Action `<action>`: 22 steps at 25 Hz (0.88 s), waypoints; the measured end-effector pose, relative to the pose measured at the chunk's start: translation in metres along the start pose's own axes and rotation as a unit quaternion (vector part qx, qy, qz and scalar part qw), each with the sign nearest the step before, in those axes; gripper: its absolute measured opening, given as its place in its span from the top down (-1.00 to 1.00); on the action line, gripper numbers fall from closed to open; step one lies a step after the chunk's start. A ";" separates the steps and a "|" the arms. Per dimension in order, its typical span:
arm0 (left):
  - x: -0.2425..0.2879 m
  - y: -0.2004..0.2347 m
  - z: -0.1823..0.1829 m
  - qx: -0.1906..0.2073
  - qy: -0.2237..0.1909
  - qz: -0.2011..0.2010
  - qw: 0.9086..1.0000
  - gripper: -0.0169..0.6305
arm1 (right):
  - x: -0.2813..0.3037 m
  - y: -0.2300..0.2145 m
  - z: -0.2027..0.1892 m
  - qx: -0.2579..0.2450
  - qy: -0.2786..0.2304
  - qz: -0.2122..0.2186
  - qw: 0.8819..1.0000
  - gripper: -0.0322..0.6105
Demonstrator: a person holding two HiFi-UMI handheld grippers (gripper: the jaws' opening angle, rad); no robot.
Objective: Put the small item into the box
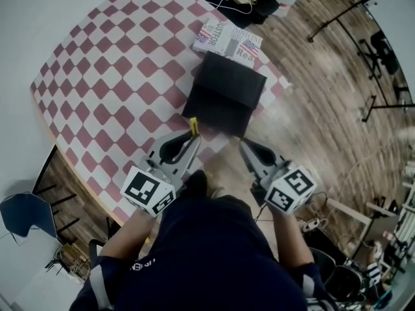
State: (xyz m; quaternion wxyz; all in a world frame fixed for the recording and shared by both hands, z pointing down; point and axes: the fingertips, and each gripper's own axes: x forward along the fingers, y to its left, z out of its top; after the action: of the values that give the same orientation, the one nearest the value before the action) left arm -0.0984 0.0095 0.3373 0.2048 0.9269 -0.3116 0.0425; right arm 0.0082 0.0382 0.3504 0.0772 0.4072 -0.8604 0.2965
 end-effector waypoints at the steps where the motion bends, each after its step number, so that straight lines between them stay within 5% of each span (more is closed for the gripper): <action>1: 0.001 0.005 0.001 -0.001 0.000 -0.001 1.000 0.73 | 0.004 -0.001 0.003 -0.001 0.000 -0.003 1.000 0.85; 12: 0.019 0.035 -0.009 0.003 0.025 -0.011 1.000 0.73 | 0.016 -0.022 0.016 0.003 0.004 -0.035 0.999 0.85; 22: 0.047 0.048 -0.025 0.016 0.051 0.018 0.998 0.73 | 0.019 -0.049 0.018 0.004 0.015 -0.017 1.000 0.85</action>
State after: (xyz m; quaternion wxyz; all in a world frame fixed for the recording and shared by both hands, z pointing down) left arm -0.0881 -0.0411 0.3863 0.2046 0.9210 -0.3165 0.0988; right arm 0.0339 -0.0081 0.3649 0.0939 0.4173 -0.8510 0.3047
